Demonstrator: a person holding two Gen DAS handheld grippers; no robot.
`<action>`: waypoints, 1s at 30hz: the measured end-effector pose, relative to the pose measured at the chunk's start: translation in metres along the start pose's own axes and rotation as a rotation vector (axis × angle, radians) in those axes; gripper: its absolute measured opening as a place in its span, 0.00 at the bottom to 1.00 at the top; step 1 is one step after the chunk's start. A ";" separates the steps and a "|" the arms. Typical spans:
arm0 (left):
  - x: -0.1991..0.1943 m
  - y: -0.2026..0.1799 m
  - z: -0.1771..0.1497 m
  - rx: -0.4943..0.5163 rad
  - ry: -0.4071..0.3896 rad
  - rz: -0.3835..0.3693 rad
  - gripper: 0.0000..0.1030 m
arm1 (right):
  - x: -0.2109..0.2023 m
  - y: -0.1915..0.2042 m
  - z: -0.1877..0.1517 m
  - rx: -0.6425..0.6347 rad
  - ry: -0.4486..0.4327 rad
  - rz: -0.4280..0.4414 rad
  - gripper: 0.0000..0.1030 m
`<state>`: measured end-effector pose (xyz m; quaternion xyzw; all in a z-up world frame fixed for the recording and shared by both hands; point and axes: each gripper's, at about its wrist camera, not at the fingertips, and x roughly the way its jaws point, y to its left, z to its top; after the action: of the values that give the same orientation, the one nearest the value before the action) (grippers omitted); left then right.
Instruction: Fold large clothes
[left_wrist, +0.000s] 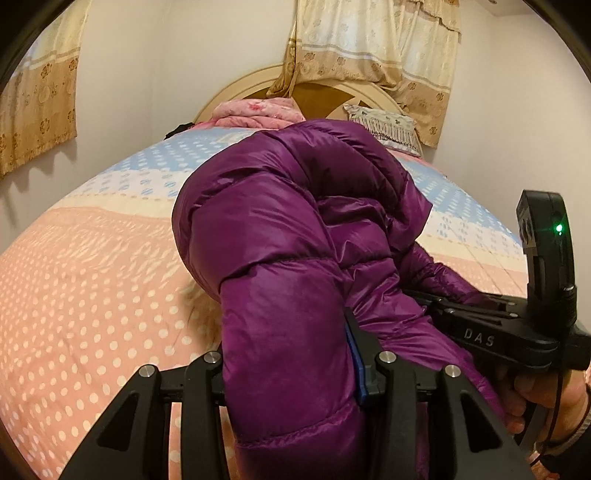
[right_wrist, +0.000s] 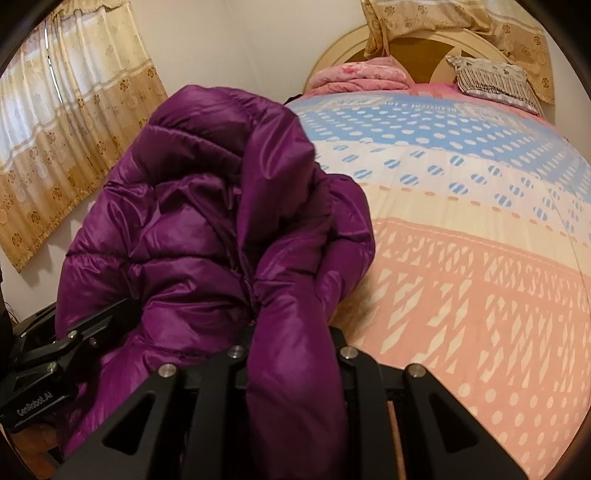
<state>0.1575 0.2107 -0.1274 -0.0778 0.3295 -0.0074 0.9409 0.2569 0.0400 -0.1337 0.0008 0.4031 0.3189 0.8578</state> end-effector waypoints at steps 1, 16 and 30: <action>0.002 0.001 0.000 -0.003 0.007 0.008 0.49 | 0.001 0.002 0.000 -0.003 0.004 -0.003 0.20; 0.014 0.006 -0.005 -0.061 0.043 0.080 0.72 | 0.022 0.003 0.006 -0.009 0.061 -0.042 0.32; -0.119 -0.006 0.015 -0.038 -0.170 0.280 0.73 | -0.099 0.055 0.008 -0.081 -0.136 -0.106 0.71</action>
<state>0.0737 0.2149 -0.0411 -0.0493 0.2563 0.1367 0.9556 0.1857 0.0311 -0.0456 -0.0338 0.3302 0.2884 0.8982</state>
